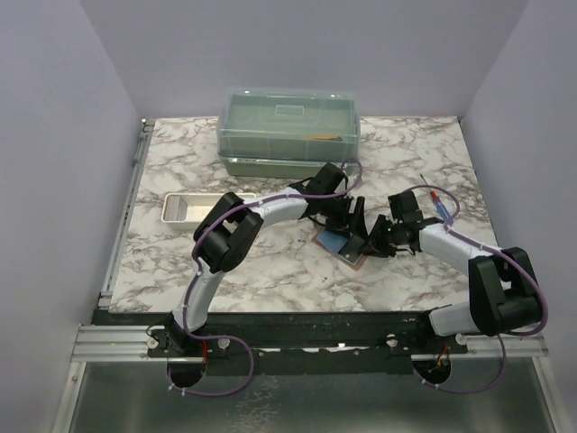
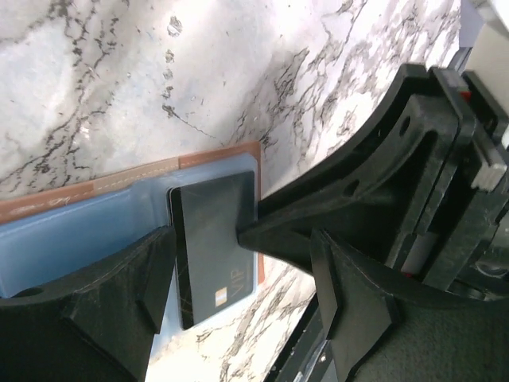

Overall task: Put the credit cards into the card holder
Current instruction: Insert the credit card into the card holder, then pick up the credit card from the storage box.

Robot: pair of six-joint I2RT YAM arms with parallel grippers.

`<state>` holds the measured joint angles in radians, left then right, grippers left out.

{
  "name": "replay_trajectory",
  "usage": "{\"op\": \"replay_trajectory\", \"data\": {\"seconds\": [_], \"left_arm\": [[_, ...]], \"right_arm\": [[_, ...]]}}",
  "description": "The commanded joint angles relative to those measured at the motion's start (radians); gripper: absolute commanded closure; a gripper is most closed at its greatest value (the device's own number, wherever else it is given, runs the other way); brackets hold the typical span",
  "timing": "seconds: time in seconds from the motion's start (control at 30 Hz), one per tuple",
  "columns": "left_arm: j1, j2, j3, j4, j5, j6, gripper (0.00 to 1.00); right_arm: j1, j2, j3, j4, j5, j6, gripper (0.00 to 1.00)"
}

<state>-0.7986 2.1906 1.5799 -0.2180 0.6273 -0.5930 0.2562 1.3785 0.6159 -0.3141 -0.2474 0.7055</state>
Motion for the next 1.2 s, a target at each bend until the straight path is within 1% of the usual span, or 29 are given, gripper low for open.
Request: {"op": "replay_trajectory", "data": {"seconds": [0.0, 0.07, 0.13, 0.2, 0.33, 0.4, 0.47, 0.5, 0.53, 0.6, 0.63, 0.67, 0.77, 0.83, 0.9, 1.0, 1.17], "left_arm": [[0.02, -0.038, -0.009, 0.02, 0.04, -0.019, 0.27], [0.048, -0.091, -0.052, 0.008, 0.055, -0.016, 0.26], [0.083, -0.162, -0.093, -0.016, 0.078, -0.01, 0.25], [0.128, -0.237, -0.122, -0.067, 0.136, 0.02, 0.23], [0.253, -0.406, -0.137, -0.284, 0.12, 0.149, 0.2], [0.321, -0.495, -0.135, -0.434, -0.007, 0.232, 0.2], [0.389, -0.576, -0.152, -0.562, -0.217, 0.311, 0.16], [0.433, -0.614, -0.172, -0.602, -0.309, 0.342, 0.15], [0.48, -0.651, -0.201, -0.626, -0.41, 0.358, 0.15], [0.595, -0.718, -0.255, -0.644, -0.659, 0.357, 0.15], [0.632, -0.746, -0.291, -0.628, -0.795, 0.346, 0.15], [0.662, -0.768, -0.317, -0.61, -0.899, 0.33, 0.13], [0.698, -0.779, -0.368, -0.574, -1.095, 0.337, 0.11], [0.712, -0.756, -0.391, -0.538, -1.162, 0.363, 0.1], [0.734, -0.71, -0.379, -0.531, -1.173, 0.371, 0.09], [0.771, -0.63, -0.339, -0.53, -1.127, 0.388, 0.08], [0.787, -0.516, -0.28, -0.528, -1.112, 0.422, 0.08]], "right_arm": [[-0.023, 0.057, 0.088, -0.016, 0.124, -0.064, 0.76], [-0.026, 0.064, 0.128, -0.045, 0.153, -0.094, 0.76], [-0.026, 0.064, 0.164, -0.078, 0.149, -0.119, 0.75], [-0.026, 0.042, 0.179, -0.1, 0.137, -0.133, 0.7], [-0.025, -0.017, 0.184, -0.109, 0.101, -0.191, 0.58], [-0.025, -0.033, 0.186, -0.104, 0.07, -0.221, 0.52], [-0.025, -0.038, 0.183, -0.087, 0.022, -0.25, 0.46], [-0.026, -0.039, 0.181, -0.077, -0.002, -0.262, 0.44], [-0.025, -0.037, 0.18, -0.07, -0.019, -0.275, 0.43], [-0.025, -0.028, 0.184, -0.063, -0.051, -0.291, 0.42], [-0.025, -0.027, 0.186, -0.059, -0.066, -0.294, 0.42], [-0.025, -0.026, 0.185, -0.051, -0.094, -0.294, 0.42], [-0.026, -0.025, 0.183, -0.028, -0.184, -0.297, 0.42], [-0.025, -0.029, 0.18, -0.021, -0.221, -0.297, 0.42], [-0.025, -0.035, 0.176, -0.009, -0.268, -0.294, 0.42], [-0.025, -0.044, 0.172, 0.007, -0.315, -0.292, 0.42], [-0.025, -0.058, 0.16, 0.03, -0.367, -0.284, 0.42]]}}
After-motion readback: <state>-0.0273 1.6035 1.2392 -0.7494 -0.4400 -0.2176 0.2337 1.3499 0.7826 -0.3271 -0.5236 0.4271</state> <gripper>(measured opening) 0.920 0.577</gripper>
